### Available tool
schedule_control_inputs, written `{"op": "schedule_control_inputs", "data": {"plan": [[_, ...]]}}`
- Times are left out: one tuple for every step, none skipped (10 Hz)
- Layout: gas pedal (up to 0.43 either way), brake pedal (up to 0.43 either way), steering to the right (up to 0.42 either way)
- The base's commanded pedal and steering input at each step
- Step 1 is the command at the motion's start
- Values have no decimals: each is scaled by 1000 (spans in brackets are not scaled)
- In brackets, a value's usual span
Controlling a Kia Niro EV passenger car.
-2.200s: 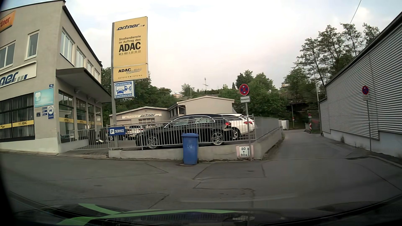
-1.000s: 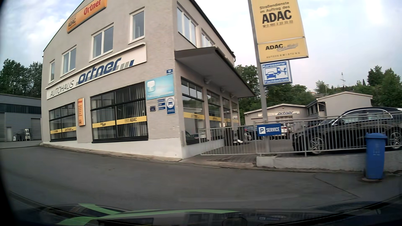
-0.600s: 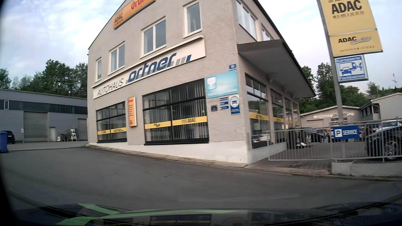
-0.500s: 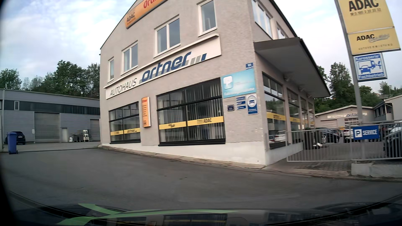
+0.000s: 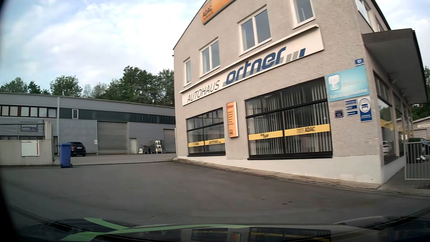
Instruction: Follow the waypoints while adhering to traffic rules and regulations
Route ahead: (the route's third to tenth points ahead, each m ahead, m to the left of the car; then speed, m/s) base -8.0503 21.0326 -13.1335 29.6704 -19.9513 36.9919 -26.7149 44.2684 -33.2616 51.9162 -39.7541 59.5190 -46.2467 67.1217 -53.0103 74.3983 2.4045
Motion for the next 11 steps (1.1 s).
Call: {"op": "schedule_control_inputs", "data": {"plan": [[79, 0, -829], [79, 0, -829], [87, 0, -829], [87, 0, -829], [87, 0, -829], [87, 0, -829], [87, 0, -829], [87, 0, -829], [87, 0, -829], [87, 0, -829], [87, 0, -832]]}}
